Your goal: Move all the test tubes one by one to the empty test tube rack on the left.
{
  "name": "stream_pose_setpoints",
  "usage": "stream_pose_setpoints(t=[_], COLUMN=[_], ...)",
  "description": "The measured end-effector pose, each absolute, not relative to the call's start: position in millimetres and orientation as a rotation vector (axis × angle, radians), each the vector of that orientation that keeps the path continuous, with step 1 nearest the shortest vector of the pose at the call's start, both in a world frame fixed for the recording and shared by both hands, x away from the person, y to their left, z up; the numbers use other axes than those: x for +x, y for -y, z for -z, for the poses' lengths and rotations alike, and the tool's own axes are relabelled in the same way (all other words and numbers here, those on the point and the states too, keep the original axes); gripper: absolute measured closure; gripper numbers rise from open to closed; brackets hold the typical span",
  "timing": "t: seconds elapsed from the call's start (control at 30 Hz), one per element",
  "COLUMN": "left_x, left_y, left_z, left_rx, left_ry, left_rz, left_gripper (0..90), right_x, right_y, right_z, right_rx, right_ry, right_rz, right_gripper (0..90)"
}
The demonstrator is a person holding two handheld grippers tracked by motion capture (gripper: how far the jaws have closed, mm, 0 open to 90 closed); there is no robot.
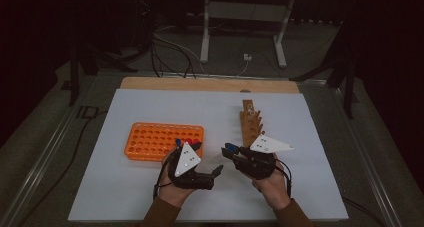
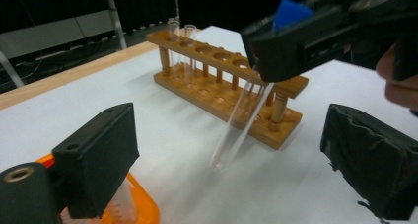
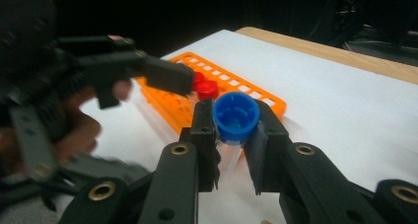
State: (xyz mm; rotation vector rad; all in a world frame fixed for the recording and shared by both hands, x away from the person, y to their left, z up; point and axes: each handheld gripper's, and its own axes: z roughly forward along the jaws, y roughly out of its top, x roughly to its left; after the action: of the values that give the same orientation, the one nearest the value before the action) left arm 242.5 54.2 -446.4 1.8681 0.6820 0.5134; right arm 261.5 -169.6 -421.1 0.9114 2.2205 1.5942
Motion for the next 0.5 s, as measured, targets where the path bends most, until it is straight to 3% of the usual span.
stream_pose_setpoints(t=[0.2,0.5], left_x=[239,239], left_y=[-47,-43], left_z=[451,454], left_rx=[1.888,1.934], left_ry=[-0.651,-0.614], left_rz=[-0.510,-0.472], left_gripper=[26.4,65.3], right_x=[258,256], right_y=[162,157], right_z=[420,422], right_rx=[0.873,0.856], right_ry=[-2.262,-2.299], right_rz=[-1.597,-1.595], right_gripper=[76.1,76.1])
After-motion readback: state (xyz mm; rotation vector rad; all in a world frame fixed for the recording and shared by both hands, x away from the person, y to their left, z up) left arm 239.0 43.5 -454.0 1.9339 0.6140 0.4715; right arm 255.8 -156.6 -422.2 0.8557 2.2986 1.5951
